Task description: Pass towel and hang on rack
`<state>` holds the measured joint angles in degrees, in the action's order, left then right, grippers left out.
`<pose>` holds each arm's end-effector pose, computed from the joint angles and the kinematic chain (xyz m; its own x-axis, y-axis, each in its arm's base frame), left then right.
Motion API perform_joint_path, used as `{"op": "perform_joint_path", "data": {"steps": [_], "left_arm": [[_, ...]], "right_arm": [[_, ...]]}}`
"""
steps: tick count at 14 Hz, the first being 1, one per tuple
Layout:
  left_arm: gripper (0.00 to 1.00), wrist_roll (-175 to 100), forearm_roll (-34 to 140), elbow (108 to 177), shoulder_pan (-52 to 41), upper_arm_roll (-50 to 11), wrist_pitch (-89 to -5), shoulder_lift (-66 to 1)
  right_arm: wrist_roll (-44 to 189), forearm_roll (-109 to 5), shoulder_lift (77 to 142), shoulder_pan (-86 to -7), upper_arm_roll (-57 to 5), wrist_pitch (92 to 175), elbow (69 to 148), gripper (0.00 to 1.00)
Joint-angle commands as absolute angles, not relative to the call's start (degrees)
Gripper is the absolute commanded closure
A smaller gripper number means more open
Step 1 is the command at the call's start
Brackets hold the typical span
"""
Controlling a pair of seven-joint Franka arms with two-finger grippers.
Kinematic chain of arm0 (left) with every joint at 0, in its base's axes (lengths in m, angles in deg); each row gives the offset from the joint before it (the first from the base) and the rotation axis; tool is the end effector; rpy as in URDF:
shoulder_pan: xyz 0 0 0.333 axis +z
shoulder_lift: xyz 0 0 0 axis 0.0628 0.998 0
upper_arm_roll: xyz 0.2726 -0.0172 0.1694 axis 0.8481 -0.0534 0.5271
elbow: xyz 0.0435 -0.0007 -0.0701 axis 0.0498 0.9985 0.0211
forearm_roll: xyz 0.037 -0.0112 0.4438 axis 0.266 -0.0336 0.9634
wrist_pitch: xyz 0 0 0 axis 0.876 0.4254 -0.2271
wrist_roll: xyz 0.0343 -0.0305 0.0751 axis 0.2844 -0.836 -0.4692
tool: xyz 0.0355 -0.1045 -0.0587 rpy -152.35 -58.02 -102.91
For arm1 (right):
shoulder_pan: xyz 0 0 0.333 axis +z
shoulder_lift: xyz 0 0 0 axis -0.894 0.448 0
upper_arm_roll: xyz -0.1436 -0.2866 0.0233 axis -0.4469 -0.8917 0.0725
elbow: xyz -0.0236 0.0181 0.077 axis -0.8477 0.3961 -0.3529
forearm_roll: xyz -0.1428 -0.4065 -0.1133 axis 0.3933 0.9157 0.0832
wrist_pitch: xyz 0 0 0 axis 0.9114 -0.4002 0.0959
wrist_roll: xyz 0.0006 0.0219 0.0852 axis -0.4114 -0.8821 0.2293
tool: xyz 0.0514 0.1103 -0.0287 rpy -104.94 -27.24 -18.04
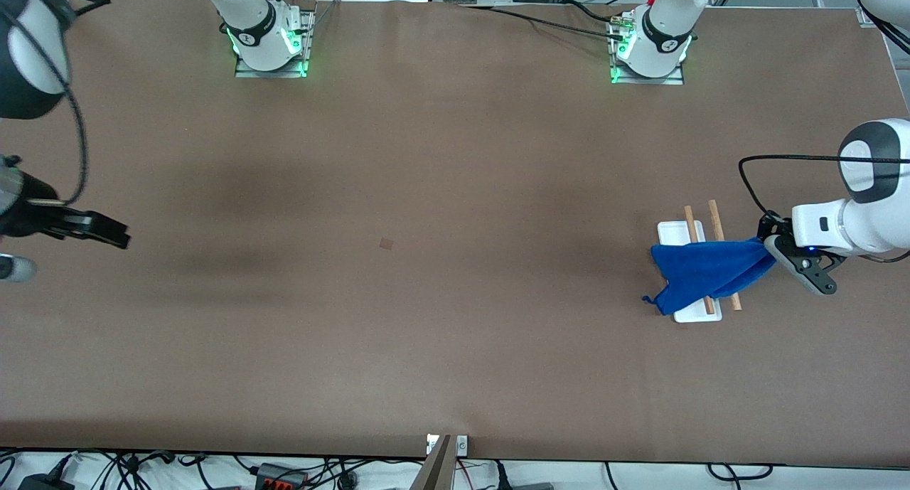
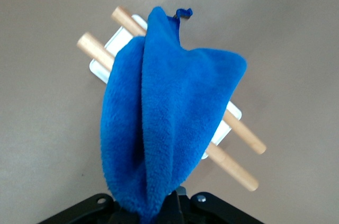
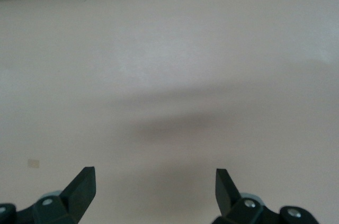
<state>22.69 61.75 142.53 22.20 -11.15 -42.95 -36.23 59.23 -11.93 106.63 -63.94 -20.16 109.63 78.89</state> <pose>0.6701 0.1102 0.3055 0.7148 -0.6986 -0.0337 -0.6849 -0.7089 0.1683 0.7201 -0.0082 0.5630 0.9890 -0.1445 0.0318 -0.1459 -0.9881 0.0496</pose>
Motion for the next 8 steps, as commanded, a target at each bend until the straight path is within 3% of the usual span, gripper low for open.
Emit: {"op": "perform_joint_path", "data": {"steps": [1,5,8], "left_arm": [[0.99,25.4,63.1,140.9,23.9,-11.9,-44.4,-33.2],[0.99,28.7,62.6,140.9,25.7,-11.9,-47.1,-31.2],[0.99,28.9,62.7,140.9,25.8,-11.9,-49.1,-30.0]], "right_arm": [[64.8,-13.2,102.3,-64.7,-20.9,109.5,82.8,0.0],[66.1,-12.6,99.0,-64.7,-20.9,105.7,84.9,0.0],[64.5,-12.4,94.5,-65.1,-21.0,108.4,92.2,0.0]]}}
